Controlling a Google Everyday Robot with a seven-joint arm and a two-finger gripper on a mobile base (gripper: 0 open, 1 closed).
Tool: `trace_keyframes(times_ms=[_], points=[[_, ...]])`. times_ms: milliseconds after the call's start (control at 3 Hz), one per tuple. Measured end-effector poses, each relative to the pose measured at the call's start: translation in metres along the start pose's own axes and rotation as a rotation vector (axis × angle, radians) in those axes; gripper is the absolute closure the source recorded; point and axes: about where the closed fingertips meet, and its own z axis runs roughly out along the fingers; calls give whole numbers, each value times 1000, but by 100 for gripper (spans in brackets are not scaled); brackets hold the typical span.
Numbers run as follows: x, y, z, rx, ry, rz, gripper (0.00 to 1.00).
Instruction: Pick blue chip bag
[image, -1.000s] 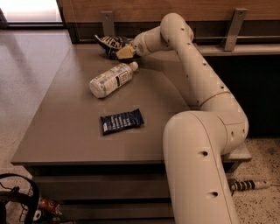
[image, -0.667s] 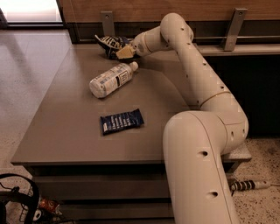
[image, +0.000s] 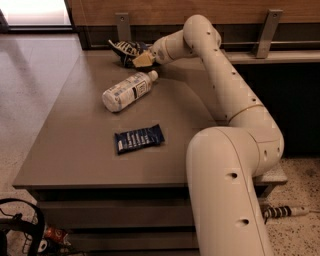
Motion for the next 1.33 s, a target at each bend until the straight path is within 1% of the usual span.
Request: trace_keyframes(times_ms=[1333], points=[[-1, 0, 0, 0, 0, 0, 100]])
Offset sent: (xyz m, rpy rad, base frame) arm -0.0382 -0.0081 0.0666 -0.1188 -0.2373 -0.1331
